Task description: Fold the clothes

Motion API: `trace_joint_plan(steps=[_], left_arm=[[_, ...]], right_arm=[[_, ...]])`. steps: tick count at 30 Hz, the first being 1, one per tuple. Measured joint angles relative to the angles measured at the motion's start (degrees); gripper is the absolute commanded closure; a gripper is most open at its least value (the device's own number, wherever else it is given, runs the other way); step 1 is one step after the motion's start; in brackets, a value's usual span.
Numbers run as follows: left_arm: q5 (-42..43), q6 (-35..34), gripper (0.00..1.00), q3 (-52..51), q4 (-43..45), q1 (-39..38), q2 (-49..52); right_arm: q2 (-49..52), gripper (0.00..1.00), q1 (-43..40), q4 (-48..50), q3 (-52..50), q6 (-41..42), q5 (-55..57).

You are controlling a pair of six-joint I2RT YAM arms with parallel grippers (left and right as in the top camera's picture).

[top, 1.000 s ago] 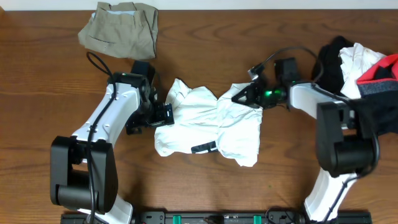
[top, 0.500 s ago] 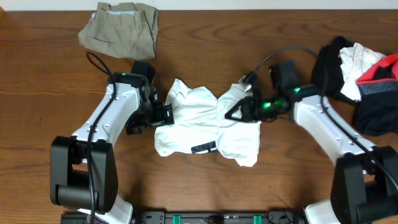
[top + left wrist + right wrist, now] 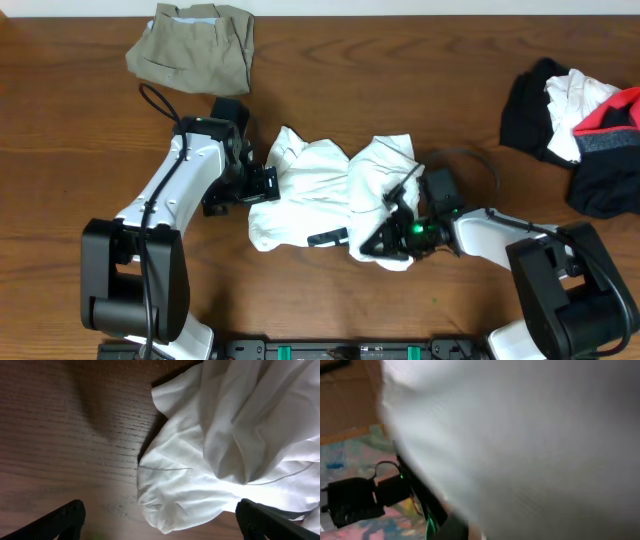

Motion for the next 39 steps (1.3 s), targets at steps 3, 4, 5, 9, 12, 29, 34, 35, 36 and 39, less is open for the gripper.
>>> trace_joint_plan(steps=[3, 4, 5, 9, 12, 29, 34, 35, 36, 39], left_arm=[[0.0, 0.0, 0.02, 0.0, 0.0, 0.0, 0.0], [0.0, 0.0, 0.02, 0.0, 0.0, 0.0, 0.0], [0.0, 0.0, 0.02, 0.0, 0.0, 0.0, 0.0], [0.0, 0.0, 0.02, 0.0, -0.1, 0.0, 0.0], [0.0, 0.0, 0.02, 0.0, -0.1, 0.0, 0.0], [14.7, 13.4, 0.02, 0.0, 6.0, 0.0, 0.0], [14.5, 15.0, 0.02, 0.0, 7.6, 0.4, 0.0], [13.5, 14.5, 0.02, 0.0, 8.1, 0.9, 0.0], [12.7, 14.3, 0.02, 0.0, 8.4, 1.4, 0.0], [10.8, 14.2, 0.02, 0.0, 9.3, 3.6, 0.0]], right_arm=[[0.0, 0.97, 1.2, -0.3, -1.0, 1.0, -0.6], [0.0, 0.97, 1.5, -0.1, -1.1, 1.6, -1.0], [-0.1, 0.98, 1.8, 0.1, -1.1, 2.1, -1.2], [-3.6, 0.96, 2.2, -0.1, -1.2, 3.9, -2.1], [-10.1, 0.87, 2.2, -0.2, -1.1, 4.9, -2.6], [-32.8, 0.06, -12.1, -24.2, 3.4, 2.1, 16.5], [-32.8, 0.01, -12.1, -34.9, 6.0, 1.2, 31.7], [-32.8, 0.01, -12.1, -36.1, 7.1, 1.1, 33.8], [-32.8, 0.01, -12.1, -36.7, 8.3, 1.1, 35.4], [-32.8, 0.01, -12.1, -37.7, 11.1, 0.9, 38.1]])
